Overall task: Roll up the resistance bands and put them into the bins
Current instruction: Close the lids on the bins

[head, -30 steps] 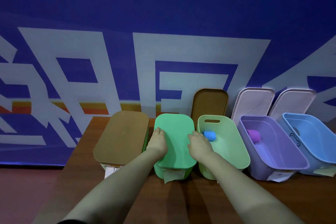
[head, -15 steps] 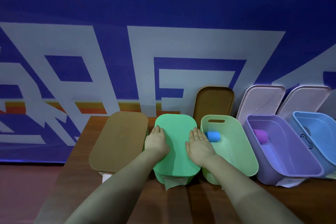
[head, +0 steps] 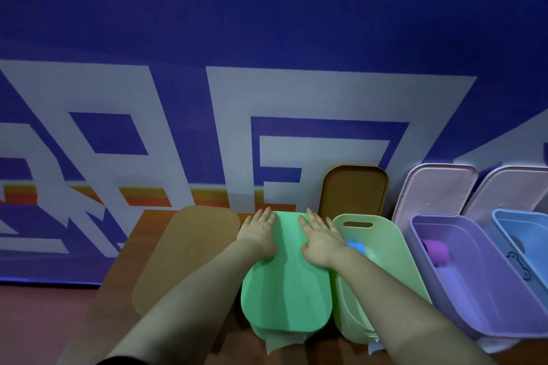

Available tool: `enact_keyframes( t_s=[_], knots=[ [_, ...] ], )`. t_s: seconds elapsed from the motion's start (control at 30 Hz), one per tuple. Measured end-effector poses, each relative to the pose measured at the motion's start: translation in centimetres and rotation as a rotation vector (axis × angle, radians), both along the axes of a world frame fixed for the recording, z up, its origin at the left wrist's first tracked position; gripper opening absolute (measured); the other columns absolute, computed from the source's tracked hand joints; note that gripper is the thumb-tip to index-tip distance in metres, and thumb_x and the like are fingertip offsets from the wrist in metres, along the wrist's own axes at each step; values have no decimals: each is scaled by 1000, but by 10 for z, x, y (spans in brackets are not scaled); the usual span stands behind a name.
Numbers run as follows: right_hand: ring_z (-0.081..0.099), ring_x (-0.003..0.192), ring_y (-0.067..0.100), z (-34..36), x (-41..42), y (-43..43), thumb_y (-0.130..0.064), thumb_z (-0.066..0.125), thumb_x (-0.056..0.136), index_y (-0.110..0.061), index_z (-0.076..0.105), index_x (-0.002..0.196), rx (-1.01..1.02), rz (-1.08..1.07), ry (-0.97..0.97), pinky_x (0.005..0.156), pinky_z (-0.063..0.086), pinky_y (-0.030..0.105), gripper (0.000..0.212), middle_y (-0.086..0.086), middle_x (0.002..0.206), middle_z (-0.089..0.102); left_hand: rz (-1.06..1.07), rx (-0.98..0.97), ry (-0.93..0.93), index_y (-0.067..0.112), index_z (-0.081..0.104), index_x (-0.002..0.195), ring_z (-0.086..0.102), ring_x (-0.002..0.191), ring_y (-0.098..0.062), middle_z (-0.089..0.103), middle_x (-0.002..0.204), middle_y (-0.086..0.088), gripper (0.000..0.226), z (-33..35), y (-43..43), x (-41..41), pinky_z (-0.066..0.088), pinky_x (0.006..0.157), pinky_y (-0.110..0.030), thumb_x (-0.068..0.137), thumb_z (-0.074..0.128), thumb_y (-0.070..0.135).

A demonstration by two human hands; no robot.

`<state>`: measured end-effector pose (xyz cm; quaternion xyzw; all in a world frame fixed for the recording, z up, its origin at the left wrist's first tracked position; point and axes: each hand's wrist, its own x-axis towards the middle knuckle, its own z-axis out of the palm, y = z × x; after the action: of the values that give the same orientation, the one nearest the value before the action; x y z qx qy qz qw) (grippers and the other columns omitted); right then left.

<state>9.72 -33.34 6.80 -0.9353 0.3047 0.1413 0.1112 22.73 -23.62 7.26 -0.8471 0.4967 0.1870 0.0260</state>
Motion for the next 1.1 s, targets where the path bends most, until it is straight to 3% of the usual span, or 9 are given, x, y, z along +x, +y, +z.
enact_keyframes(
  t_s=[0.2,0.53,0.63,0.77,0.93,1.0,1.1],
  knots=[
    [-5,148,21,-5,8,-8,-25,36,92,-13,-2,152,-12,8,36,120,-1,35,72,10,160,-10,43,-7,21,17,9,153,6,148,-16,4,161,2,80,0,-7,4,8,120,-43,84,50,19],
    [-15,147,22,-4,11,-5,-21,33,96,-14,-9,151,47,-20,107,118,-10,43,70,10,158,-19,4,100,28,16,0,153,-5,148,-18,-8,160,1,82,2,-4,4,3,117,-54,88,51,16],
    [-7,148,19,9,11,-7,-23,41,94,-19,4,153,144,-120,40,118,-6,45,69,7,160,-9,-62,131,-4,14,8,152,5,148,-23,4,160,-4,82,11,-8,8,4,116,-55,86,58,20],
    [7,148,24,26,0,-12,-21,49,90,-24,19,151,181,-309,-95,120,8,46,68,6,161,-1,-105,43,-32,13,28,144,29,138,-27,33,148,-7,64,26,-14,14,19,115,-52,88,56,26],
    [24,144,23,37,-30,-33,-16,51,90,-13,32,146,288,-448,-228,116,22,36,59,8,158,18,39,-115,74,14,29,144,37,134,-28,39,145,-9,57,40,-32,2,23,113,-48,92,50,25],
    [32,140,23,43,-42,-46,-10,51,91,-7,33,145,302,-463,-263,111,28,26,57,9,153,31,99,-160,129,14,30,144,38,133,-28,40,145,-9,56,45,-40,-8,24,113,-47,93,49,26],
    [41,133,23,53,-59,-69,-12,56,92,-8,35,144,295,-476,-307,100,35,23,56,9,148,39,164,-205,141,14,31,144,38,133,-28,40,146,-8,55,46,-56,-24,26,110,-46,94,49,29]
  ],
)
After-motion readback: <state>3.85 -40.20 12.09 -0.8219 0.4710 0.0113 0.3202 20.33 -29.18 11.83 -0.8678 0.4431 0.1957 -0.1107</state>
